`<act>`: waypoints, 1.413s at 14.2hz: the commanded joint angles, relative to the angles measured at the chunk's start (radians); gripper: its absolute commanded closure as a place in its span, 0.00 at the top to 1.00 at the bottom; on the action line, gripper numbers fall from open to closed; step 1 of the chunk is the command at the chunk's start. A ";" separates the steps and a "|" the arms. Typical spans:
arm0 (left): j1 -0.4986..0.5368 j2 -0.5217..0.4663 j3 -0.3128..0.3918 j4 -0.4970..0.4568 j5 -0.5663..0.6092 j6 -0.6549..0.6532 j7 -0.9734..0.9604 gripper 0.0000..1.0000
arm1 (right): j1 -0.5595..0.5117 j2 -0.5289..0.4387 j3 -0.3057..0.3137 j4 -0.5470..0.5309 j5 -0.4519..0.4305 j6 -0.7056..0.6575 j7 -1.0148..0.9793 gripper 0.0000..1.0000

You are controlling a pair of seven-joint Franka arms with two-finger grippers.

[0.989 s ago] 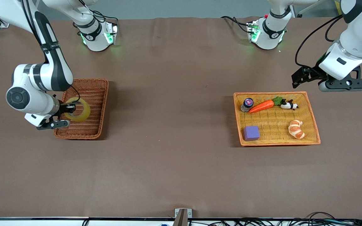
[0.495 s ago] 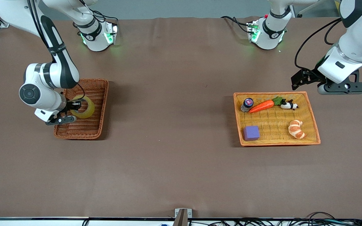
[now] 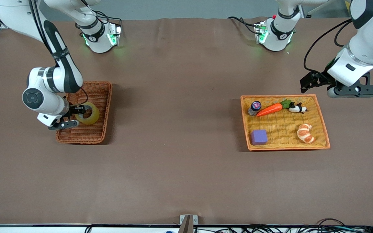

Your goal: Move tape to another basket

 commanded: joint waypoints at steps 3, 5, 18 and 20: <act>0.000 0.006 0.004 0.018 0.018 0.006 -0.004 0.99 | -0.004 -0.112 0.021 0.175 0.009 -0.164 -0.006 1.00; 0.002 0.006 0.006 0.020 0.018 0.008 -0.004 0.99 | -0.001 -0.112 0.049 0.319 0.011 -0.270 0.010 1.00; 0.000 0.024 0.006 0.030 0.016 0.011 -0.005 0.99 | -0.030 -0.308 0.050 0.657 0.086 -0.755 0.093 1.00; 0.000 0.027 0.006 0.031 0.016 0.011 -0.005 0.99 | -0.030 -0.305 0.047 0.647 0.086 -0.740 0.092 1.00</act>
